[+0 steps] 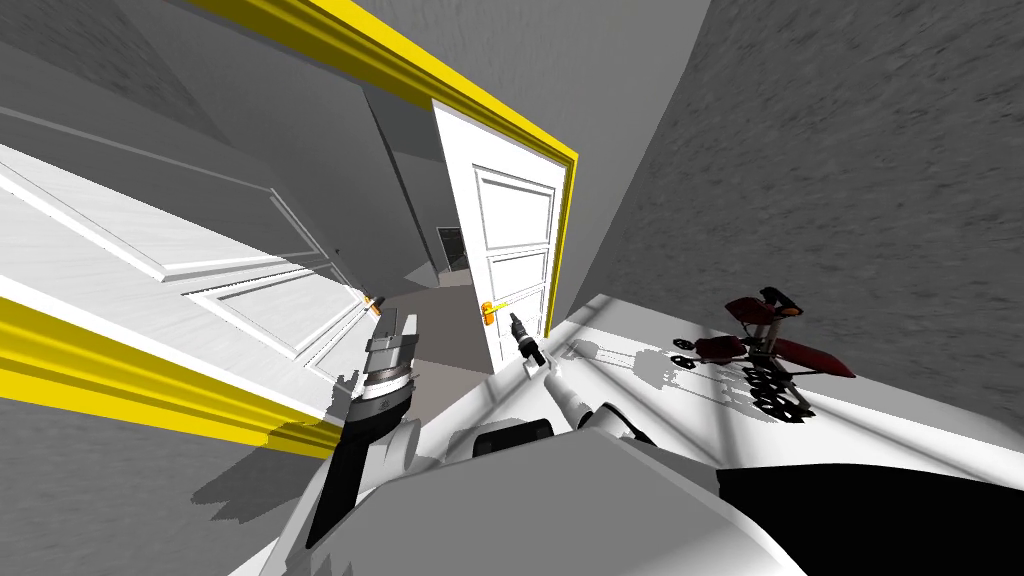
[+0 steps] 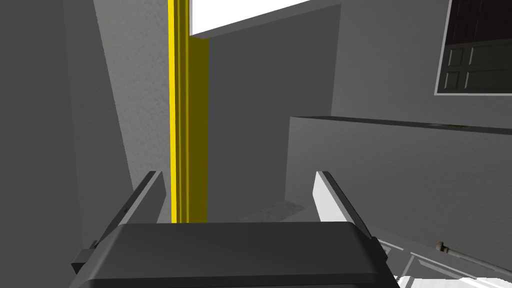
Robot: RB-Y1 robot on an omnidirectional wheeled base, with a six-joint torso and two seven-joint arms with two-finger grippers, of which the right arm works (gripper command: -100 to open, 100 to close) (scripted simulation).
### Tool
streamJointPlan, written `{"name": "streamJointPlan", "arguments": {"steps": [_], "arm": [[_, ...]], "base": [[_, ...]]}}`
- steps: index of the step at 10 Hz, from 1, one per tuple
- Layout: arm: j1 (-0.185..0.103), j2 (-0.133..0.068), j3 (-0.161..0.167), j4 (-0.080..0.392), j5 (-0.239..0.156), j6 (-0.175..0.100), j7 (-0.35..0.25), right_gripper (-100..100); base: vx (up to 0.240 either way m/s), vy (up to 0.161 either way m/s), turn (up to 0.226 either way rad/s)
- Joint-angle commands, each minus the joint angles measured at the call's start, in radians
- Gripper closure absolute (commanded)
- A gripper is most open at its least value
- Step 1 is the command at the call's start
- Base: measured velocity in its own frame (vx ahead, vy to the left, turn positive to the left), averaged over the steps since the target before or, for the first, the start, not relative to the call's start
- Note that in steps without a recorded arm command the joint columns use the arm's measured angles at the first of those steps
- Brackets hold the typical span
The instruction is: Push the door open
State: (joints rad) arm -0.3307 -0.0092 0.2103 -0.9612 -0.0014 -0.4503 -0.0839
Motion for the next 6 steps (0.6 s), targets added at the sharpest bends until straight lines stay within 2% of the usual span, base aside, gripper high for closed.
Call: {"name": "streamJointPlan", "arguments": {"steps": [1, 2, 4, 5, 6], "arm": [[-0.03, 0.007, 0.009, 0.05, 0.0, 0.0, -0.007, -100], [-0.03, 0.007, 0.009, 0.058, 0.0, 0.0, -0.007, -100], [-0.068, 0.016, 0.018, 0.116, 0.0, -0.001, -0.013, -100], [-0.068, 0.016, 0.018, 0.123, 0.0, -0.001, -0.013, -100], [-0.083, 0.021, 0.022, 0.15, 0.0, -0.001, -0.016, -100]], "base": [[0.072, -0.05, 0.051], [0.042, -0.042, 0.025], [0.052, -0.036, 0.048], [0.042, -0.032, 0.025], [0.03, -0.027, 0.024]]}}
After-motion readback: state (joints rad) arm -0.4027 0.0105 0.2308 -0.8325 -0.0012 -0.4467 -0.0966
